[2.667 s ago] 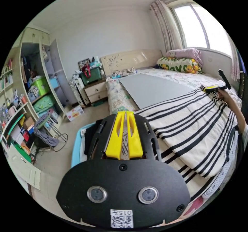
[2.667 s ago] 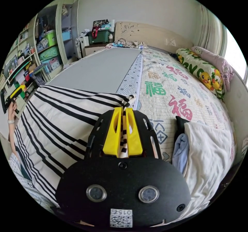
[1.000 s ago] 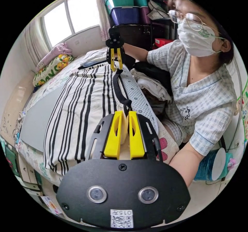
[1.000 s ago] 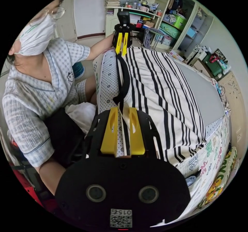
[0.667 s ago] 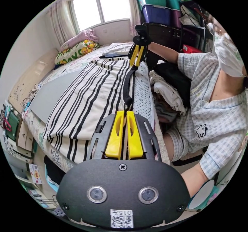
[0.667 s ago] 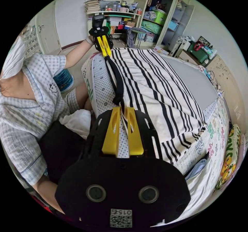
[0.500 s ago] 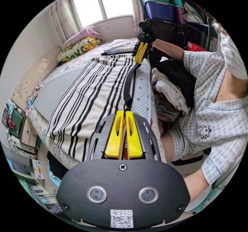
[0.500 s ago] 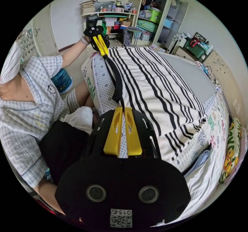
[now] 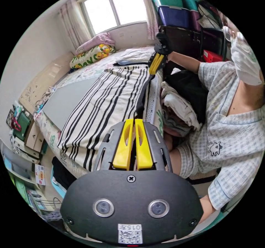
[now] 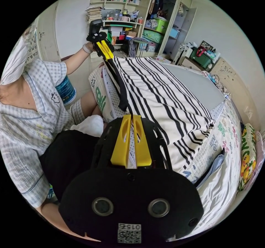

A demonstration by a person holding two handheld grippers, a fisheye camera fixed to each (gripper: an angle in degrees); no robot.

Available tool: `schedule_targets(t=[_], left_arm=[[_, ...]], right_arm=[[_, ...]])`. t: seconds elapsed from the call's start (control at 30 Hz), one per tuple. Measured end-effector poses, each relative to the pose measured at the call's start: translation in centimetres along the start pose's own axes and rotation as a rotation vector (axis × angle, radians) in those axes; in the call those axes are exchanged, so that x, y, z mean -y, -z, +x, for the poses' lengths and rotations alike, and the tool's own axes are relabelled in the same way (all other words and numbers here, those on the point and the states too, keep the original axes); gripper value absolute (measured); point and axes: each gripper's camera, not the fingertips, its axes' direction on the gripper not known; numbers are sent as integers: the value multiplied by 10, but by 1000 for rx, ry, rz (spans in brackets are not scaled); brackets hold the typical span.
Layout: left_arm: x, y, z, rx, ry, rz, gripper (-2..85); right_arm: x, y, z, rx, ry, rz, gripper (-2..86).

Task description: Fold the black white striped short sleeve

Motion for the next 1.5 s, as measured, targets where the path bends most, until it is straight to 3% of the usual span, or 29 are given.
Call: schedule_targets(t=[0.27,0.53,0.67,0.77,0.87,0.93,1.0,1.1,1.17,1.3,1.43,1.5], left_arm=[[-23,30,-15,120,189,137,4],[40,27,-109,368,302,212,3],[94,-5,-207,515,380,241,7],[109,-56,-278,651,500,389,15],[101,-119,-311,756,660,374,37],[96,-140,-304,712,619,334,50],[91,-162,-274,455,430,259,57],[89,-200,-230,134,308,141,73],[99,-234,-202,21,238,41,85],[126,-320,-160,19,156,-205,92],[127,-336,-171,20,259,-173,43],[117,-336,-186,-17,316,-140,20]], right_arm=[[33,23,44,-103,-179,187,-8],[138,27,155,-367,-301,273,-8],[217,7,247,-562,-383,314,-4],[266,-25,321,-701,-504,385,12],[275,-49,367,-646,-702,375,47],[264,-50,368,-491,-646,407,60],[245,-52,355,-247,-457,296,81],[224,-57,335,-96,-325,174,86],[225,-65,322,-15,-223,96,93],[240,-101,312,-37,-110,-122,116],[246,-119,337,-62,-157,-228,76],[246,-110,358,-19,-209,-184,14]])
